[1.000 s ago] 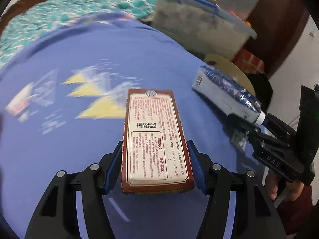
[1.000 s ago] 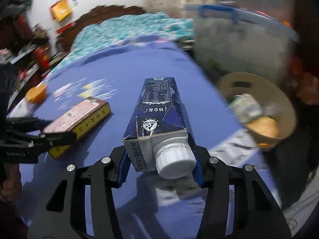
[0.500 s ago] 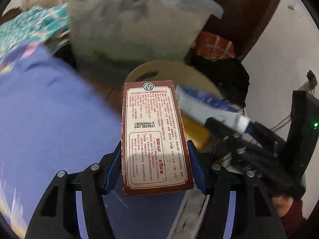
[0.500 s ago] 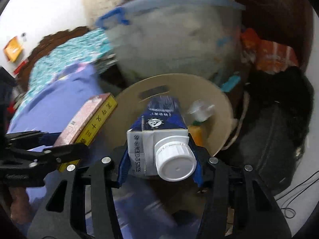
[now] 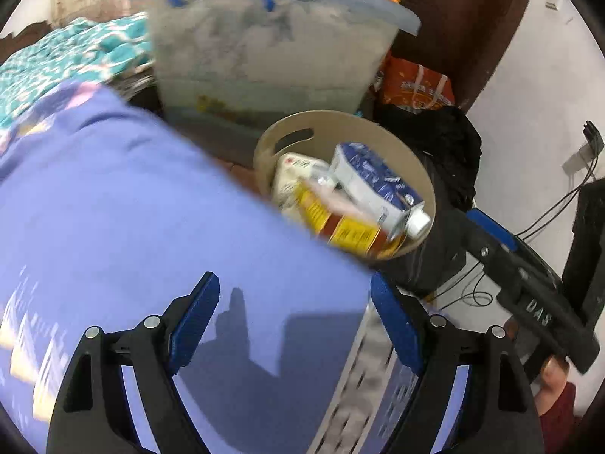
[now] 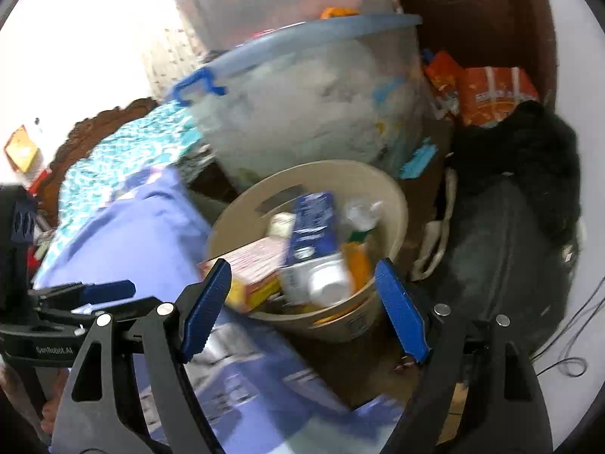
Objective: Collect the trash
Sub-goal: 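Move both open tools back over the bed toward the tissue pack and peel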
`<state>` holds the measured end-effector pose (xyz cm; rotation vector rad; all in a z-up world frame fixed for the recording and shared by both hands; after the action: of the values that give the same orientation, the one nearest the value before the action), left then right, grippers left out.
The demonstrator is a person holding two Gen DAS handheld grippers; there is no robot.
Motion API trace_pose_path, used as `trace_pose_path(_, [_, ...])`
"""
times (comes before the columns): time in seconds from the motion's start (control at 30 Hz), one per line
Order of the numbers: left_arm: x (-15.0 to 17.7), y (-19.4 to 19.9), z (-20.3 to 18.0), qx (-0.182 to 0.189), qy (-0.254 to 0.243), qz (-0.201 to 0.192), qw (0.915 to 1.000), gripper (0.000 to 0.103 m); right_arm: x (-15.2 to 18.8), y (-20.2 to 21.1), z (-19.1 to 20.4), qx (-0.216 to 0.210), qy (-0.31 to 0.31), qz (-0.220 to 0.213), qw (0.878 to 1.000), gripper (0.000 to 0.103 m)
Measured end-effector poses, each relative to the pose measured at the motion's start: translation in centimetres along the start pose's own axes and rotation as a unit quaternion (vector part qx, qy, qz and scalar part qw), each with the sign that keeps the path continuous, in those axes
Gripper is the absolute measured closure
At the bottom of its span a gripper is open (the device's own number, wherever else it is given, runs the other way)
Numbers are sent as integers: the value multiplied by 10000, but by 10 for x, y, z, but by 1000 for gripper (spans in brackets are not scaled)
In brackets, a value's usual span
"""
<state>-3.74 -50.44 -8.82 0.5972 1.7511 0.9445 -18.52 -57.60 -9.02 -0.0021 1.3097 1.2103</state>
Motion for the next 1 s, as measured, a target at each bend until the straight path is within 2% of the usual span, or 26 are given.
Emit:
trace_pose_path(0.13, [41, 35, 36, -449, 129, -152, 9988, 25, 16, 2, 47, -485, 261, 209, 9983, 24])
trace_pose_path(0.23, [74, 56, 68, -920, 293, -166, 9952, 25, 32, -3, 82, -868, 424, 493, 9941, 24])
trace_pose_path(0.37, [117, 83, 110, -1483, 729, -130, 9862, 25, 57, -8, 130, -1197, 729, 833, 9866, 24])
trace_pose_path(0.43, [134, 95, 128, -1653, 979, -121, 9813, 25, 69, -11, 154, -1356, 860, 1003, 9819, 24])
trace_pose_path(0.67, [179, 139, 173, -2055, 1699, -272, 9634, 25, 107, -18, 218, -1638, 1288, 1428, 9676, 24])
trace_pose_path(1.0, [224, 176, 210, -2334, 2275, -428, 9444, 25, 152, -29, 301, -1927, 1869, 1868, 9450, 24])
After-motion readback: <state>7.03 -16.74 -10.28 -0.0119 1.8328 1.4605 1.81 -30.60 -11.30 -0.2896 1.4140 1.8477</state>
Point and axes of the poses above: each gripper's, at about its wrist camera, not at the fingertips, and y roughly against the way its jaws point, z to its left, x to its underside, the point moved 7 cm from there along -y, roughly the way its jaws point, and after that the axes turned 1 degree about -x, right-handed, at the moved point
